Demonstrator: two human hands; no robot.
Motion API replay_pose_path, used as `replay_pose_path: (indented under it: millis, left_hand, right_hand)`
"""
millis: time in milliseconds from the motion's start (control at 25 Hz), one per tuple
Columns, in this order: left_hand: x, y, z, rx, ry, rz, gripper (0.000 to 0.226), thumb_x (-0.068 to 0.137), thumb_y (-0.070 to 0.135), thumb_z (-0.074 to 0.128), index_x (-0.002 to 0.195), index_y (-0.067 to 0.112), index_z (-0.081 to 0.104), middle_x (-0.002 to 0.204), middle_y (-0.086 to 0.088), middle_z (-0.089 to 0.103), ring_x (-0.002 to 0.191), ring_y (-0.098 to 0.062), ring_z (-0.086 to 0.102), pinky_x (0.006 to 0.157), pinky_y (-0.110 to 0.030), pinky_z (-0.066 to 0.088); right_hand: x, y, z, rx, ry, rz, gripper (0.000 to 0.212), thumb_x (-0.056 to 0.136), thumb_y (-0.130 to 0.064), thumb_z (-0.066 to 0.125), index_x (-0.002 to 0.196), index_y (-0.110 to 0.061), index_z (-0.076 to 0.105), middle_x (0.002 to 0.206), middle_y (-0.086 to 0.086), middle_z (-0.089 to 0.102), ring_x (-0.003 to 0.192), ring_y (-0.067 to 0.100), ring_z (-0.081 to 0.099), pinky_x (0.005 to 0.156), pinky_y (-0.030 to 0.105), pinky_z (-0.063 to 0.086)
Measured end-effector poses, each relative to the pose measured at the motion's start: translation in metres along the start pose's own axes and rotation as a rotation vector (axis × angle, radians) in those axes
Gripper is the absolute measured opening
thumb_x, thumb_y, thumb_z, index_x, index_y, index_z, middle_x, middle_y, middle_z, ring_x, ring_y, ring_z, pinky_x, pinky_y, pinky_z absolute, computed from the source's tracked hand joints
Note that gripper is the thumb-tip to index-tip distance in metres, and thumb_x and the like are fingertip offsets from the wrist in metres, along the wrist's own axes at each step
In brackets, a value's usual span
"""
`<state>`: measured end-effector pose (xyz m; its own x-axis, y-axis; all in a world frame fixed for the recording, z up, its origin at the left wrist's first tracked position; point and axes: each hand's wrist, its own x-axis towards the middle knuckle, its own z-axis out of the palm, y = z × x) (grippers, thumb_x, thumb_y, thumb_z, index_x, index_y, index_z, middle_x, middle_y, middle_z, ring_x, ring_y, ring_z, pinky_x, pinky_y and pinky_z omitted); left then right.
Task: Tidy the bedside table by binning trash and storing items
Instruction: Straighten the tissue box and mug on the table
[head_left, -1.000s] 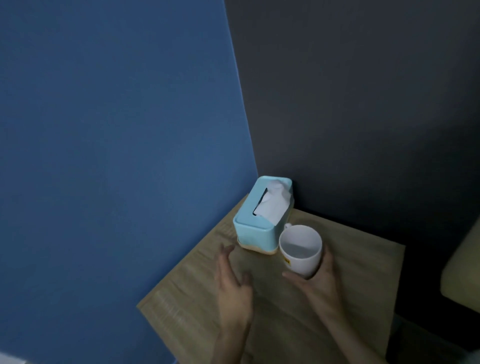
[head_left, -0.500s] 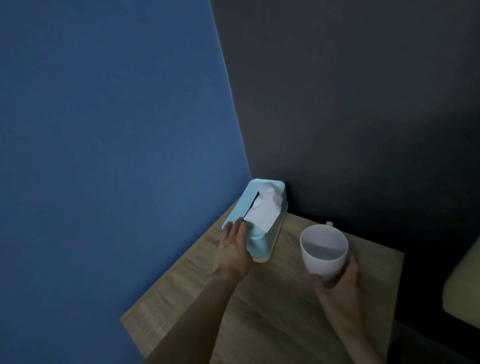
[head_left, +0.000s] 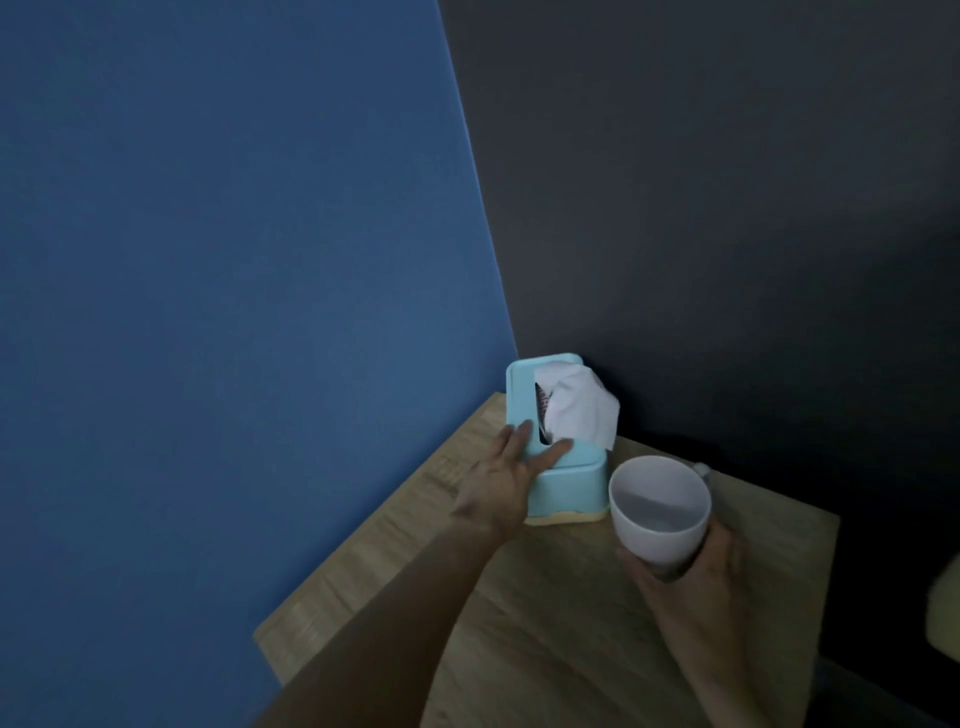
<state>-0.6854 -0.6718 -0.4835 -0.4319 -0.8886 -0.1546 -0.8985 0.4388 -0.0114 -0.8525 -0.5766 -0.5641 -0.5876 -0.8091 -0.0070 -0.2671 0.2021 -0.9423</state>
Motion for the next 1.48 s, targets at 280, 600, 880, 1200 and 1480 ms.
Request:
replay_pose_path:
  millis: [280,600,880,1200,1480]
  left_hand:
    - [-0.01,0.013,-0.002,0.108,0.089,-0.098,0.075,0.093,0.019,0.048,0.148,0.039,0.0,0.147,-0.017,0.02,0.133,-0.033,0.025,0.106,-0.047,0.034]
    - [0.014,0.008,0.009,-0.038,0.061,-0.169,0.072,0.097,0.027,0.045,0.147,0.042,-0.005,0.158,-0.016,-0.004,0.146,-0.036,-0.007,0.117,-0.05,0.02]
    - [0.046,0.009,-0.001,-0.084,0.046,-0.226,0.078,0.094,0.022,0.051,0.146,0.043,-0.003,0.158,-0.014,-0.005,0.145,-0.037,-0.005,0.111,-0.054,0.028]
    - [0.072,0.023,-0.005,-0.134,0.05,-0.244,0.078,0.093,0.019,0.052,0.147,0.041,0.0,0.157,-0.017,-0.003,0.143,-0.038,-0.003,0.105,-0.053,0.036]
    - [0.08,0.024,-0.005,-0.279,0.034,-0.26,0.075,0.094,0.018,0.05,0.146,0.044,0.003,0.158,-0.013,-0.011,0.144,-0.037,-0.014,0.108,-0.053,0.031]
  right_hand:
    - [0.0,0.0,-0.002,-0.025,0.003,-0.015,0.098,0.051,-0.011,0.087,0.133,-0.002,0.033,0.131,0.024,0.041,0.116,0.038,0.046,0.094,0.051,0.043]
    - [0.003,-0.003,0.002,-0.007,-0.032,0.019,0.106,0.05,-0.009,0.087,0.137,-0.005,0.028,0.135,0.023,0.038,0.121,0.038,0.041,0.097,0.052,0.039]
    - [0.012,0.003,0.006,0.087,-0.041,0.089,0.114,0.047,-0.005,0.088,0.141,-0.011,0.023,0.141,0.019,0.034,0.128,0.036,0.036,0.103,0.054,0.034]
    - [0.014,0.0,0.004,0.216,-0.07,0.132,0.118,0.047,0.001,0.086,0.142,-0.012,0.018,0.145,0.016,0.032,0.13,0.033,0.035,0.106,0.048,0.031]
    - [0.03,-0.006,0.005,0.144,-0.125,0.067,0.1,0.059,-0.008,0.083,0.14,-0.011,0.025,0.143,0.015,0.035,0.128,0.032,0.036,0.101,0.045,0.033]
